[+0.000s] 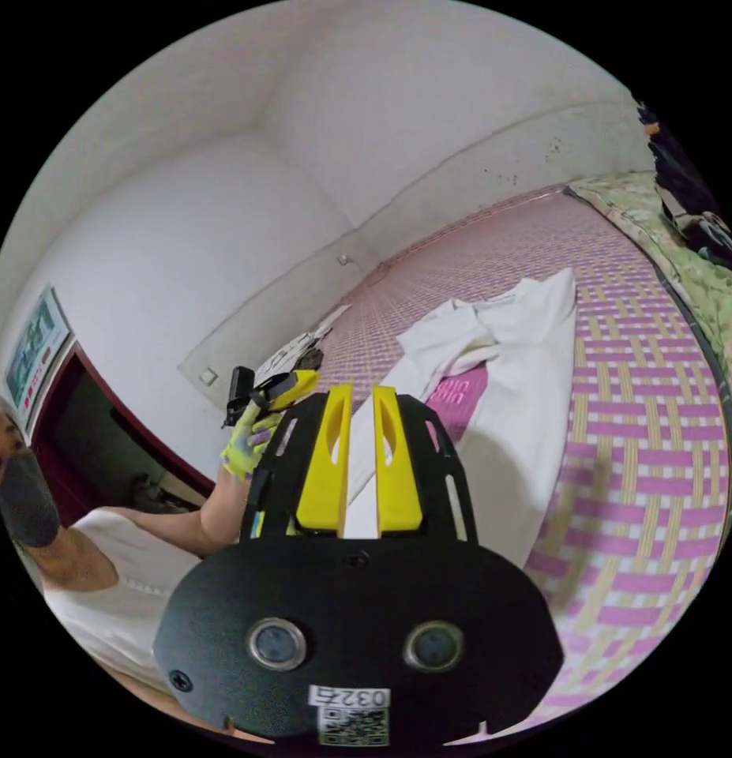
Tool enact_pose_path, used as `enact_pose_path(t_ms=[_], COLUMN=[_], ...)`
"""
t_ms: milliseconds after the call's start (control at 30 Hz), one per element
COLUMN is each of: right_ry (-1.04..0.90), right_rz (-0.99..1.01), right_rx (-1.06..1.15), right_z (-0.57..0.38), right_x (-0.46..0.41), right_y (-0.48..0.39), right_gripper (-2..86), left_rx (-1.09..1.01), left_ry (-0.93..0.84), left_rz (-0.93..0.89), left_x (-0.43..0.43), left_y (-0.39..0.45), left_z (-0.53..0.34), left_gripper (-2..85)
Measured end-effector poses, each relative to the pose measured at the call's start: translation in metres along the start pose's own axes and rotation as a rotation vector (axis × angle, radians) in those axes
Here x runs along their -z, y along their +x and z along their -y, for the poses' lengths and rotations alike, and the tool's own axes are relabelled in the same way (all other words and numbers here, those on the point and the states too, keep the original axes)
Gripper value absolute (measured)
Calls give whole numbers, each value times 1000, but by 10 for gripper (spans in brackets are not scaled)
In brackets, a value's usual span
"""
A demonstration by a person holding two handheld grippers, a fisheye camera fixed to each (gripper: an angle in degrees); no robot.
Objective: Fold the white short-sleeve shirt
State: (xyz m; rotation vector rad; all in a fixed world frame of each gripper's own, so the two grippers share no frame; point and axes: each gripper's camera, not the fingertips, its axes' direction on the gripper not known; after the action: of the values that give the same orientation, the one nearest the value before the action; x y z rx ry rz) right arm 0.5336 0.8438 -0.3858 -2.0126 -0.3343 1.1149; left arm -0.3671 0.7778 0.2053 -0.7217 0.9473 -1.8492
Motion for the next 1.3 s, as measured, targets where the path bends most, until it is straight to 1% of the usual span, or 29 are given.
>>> enact_pose_path(t_ms=[33,100,200,267,333,400,467,567,733,767,800,867,1033,1100,1133,1167,1200,1233,1300], right_ry=[-8,-41,-112,-145,-180,-244,-300,-380,-437,-446,-455,-429,-248,-156,-140,-141,-185,-210,-286], right_rz=[-10,-70,-116,-152,-201,-223,-232,-290,-256,-233,-218,-239,-208,-330,-378,-466,-512,-518,-444], right_rx=[-5,0,29,49,61,39,31,25,-13,3,26,63,148,144,134,98,35,-3,-159], right_z=[9,41,77,99,124,160,186,219,246,249,252,257,263,260,259,258,257,256,246], right_x=[-5,-26,-53,-69,-89,-121,-150,-197,-244,-250,-253,-248,-193,-154,-147,-139,-138,-139,-147], right_y=[3,10,19,26,35,52,62,74,89,86,80,65,2,-19,-20,-13,4,15,60], right_gripper=[51,51,53,58,61,68,76,83,81,63,34,5,-8,-9,-8,-8,-5,-4,18], left_rx=[30,157,198,212,191,227,245,268,287,296,308,330,357,357,357,354,351,350,345], left_ry=[6,10,47,89,83,138,162,105,55,42,36,24,-5,-22,-24,-28,-36,-40,-41], left_rz=[18,67,130,140,132,210,164,179,148,142,146,136,144,157,156,153,146,144,153], left_x=[-15,-68,-105,-111,-111,-101,-101,-110,-124,-126,-127,-129,-134,-137,-137,-138,-140,-141,-142], left_y=[-3,-18,-24,-22,-14,-4,1,12,31,34,37,40,55,63,65,69,73,75,84], left_z=[12,51,75,84,102,112,119,136,155,160,164,170,182,189,190,193,195,196,200], left_gripper=[-2,-9,-14,-16,-15,-12,-10,-9,-9,-9,-9,-9,-9,-9,-9,-9,-9,-9,-9])
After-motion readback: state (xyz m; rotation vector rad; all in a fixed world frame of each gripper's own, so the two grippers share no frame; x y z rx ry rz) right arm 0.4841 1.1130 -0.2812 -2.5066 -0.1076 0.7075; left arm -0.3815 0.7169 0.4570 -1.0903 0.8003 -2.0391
